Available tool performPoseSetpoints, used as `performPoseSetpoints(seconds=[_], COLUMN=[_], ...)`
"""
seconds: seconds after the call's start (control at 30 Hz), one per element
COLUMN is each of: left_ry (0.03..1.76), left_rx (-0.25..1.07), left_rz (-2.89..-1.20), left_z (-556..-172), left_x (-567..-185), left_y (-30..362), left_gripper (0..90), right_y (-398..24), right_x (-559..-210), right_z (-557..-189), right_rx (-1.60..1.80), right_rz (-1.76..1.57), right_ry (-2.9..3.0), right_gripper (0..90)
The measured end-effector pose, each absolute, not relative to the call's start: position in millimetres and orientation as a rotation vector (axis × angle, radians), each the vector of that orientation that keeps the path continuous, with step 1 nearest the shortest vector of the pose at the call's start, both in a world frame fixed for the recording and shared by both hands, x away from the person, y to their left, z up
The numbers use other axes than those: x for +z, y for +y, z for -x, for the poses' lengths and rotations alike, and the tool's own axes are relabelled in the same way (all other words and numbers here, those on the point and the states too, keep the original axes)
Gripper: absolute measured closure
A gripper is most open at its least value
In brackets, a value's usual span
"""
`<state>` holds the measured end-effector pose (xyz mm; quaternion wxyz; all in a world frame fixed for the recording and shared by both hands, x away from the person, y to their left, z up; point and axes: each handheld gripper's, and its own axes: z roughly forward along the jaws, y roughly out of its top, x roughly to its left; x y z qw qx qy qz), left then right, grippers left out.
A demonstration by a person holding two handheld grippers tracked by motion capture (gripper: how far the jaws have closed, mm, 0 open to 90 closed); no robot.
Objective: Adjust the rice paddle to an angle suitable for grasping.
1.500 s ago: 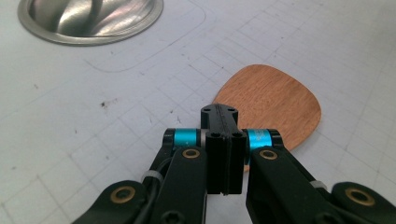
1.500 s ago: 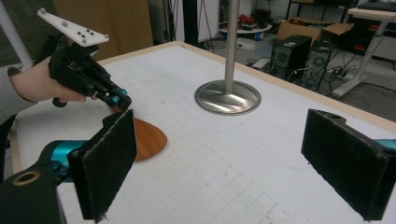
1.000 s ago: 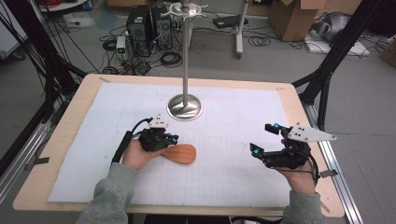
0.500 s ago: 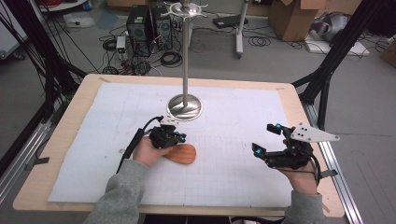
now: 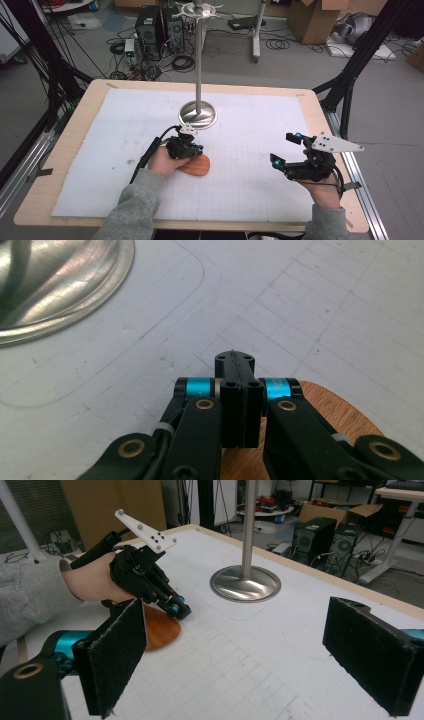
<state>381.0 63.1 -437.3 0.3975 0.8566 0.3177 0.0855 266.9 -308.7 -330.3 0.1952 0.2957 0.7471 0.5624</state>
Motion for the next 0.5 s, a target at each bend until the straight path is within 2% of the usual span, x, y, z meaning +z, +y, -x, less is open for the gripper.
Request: performPoseSetpoints(seconds=[0.5], left_ry=[0.735], left_rx=[0.179], left_rz=[-2.233], left_z=[-366.2], left_x=[-436.7], left_y=[54.2], left_gripper=[89.7], right_y=[-308.3], right_x=[-330.0], right_z=[-266.9], right_rx=[1.573], right_rz=[-0.822], right_ry=[2.096], right_gripper=[9.4])
